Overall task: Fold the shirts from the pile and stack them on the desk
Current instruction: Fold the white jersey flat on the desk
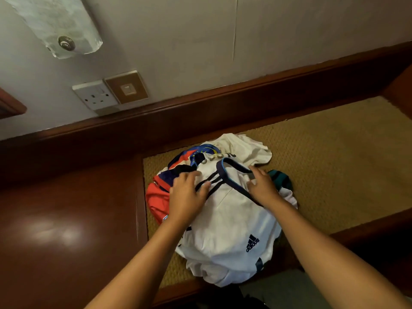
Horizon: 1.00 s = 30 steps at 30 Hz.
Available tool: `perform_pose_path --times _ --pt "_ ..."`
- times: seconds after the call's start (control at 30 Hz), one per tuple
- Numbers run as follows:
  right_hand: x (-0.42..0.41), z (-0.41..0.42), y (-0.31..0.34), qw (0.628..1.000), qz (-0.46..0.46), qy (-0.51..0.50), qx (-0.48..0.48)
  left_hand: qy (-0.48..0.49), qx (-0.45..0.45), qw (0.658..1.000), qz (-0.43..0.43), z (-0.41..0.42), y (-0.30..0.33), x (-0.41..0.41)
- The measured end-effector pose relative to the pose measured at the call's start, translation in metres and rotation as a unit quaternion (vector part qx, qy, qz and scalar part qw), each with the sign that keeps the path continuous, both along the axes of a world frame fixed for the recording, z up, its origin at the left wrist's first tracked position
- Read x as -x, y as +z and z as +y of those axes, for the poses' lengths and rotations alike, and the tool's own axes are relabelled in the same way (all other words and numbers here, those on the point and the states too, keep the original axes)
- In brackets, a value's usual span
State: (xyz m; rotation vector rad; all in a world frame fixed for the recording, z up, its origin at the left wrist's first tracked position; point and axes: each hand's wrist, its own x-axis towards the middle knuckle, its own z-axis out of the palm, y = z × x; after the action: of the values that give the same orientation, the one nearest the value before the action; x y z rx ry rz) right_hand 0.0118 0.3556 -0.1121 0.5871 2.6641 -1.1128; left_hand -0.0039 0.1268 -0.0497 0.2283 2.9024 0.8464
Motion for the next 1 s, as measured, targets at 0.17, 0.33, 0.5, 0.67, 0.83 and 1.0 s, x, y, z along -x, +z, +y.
perform_pose_path --times 0.17,0.33,0.5,0.67,0.83,1.0 --pt "0.006 0.01 0.007 0.999 -0.026 -0.013 -0.014 -0.049 0.077 0.996 -0.012 0.01 -0.002 0.0" --pt "-0.01 0.013 0.037 0.996 0.06 -0.027 0.054 -0.028 -0.007 0.997 0.076 -0.008 0.008 -0.007" --pt "-0.039 0.002 0.098 0.983 0.178 -0.041 0.015 0.033 -0.148 0.978 0.145 -0.034 0.036 -0.027" --pt "-0.069 -0.034 0.165 0.966 0.259 0.001 -0.008 0.114 -0.336 0.928 0.118 -0.074 0.077 -0.056" --pt "-0.111 -0.103 0.196 0.952 0.298 0.052 -0.052 0.118 -0.366 0.912 0.144 -0.14 0.112 -0.103" --pt "-0.175 -0.189 0.214 0.931 0.345 0.114 -0.019 0.129 -0.333 0.915 0.186 -0.234 0.133 -0.163"
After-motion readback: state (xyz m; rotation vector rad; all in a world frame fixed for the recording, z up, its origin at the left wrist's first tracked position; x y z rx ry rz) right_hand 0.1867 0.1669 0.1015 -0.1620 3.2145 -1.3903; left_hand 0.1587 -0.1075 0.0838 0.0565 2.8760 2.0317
